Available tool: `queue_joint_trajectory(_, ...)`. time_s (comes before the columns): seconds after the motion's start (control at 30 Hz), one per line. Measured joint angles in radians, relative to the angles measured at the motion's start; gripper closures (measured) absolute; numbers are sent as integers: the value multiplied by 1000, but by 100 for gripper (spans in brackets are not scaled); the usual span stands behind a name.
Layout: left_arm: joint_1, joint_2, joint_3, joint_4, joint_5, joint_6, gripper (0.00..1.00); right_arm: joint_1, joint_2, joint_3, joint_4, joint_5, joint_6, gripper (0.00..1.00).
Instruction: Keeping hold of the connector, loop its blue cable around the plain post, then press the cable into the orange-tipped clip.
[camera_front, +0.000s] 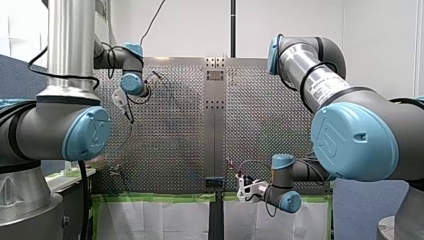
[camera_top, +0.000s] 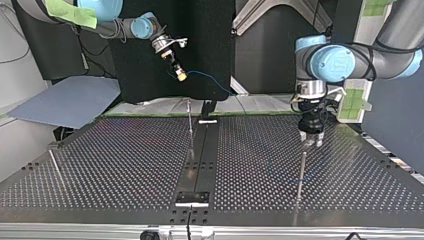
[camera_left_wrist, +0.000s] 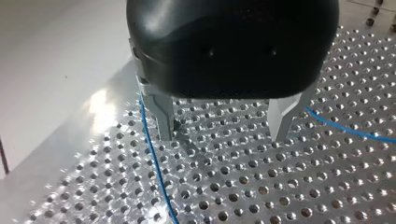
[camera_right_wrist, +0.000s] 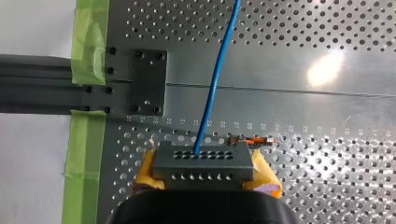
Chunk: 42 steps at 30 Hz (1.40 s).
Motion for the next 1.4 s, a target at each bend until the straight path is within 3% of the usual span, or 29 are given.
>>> queue_joint_trajectory(0.23,7,70,-68,-61,-44,49,0,0,0,-1,1,4,14,100)
queue_joint_trajectory(0.37,8,106,-69,-97,-55,84,0,0,0,-3,6,6,26,100)
queue_joint_trajectory(0.7,10,204,20,-194,-78,182,0,1,0,-11,23,15,45,100)
queue_joint_trajectory(1.0,6,277,104,-278,-80,265,0,4,0,-12,28,15,49,100)
queue_joint_trajectory(1.17,2,282,147,-321,-50,309,0,7,0,-16,31,15,50,100)
queue_joint_trajectory(1.4,-11,243,220,-395,11,382,0,11,0,-18,34,17,51,100)
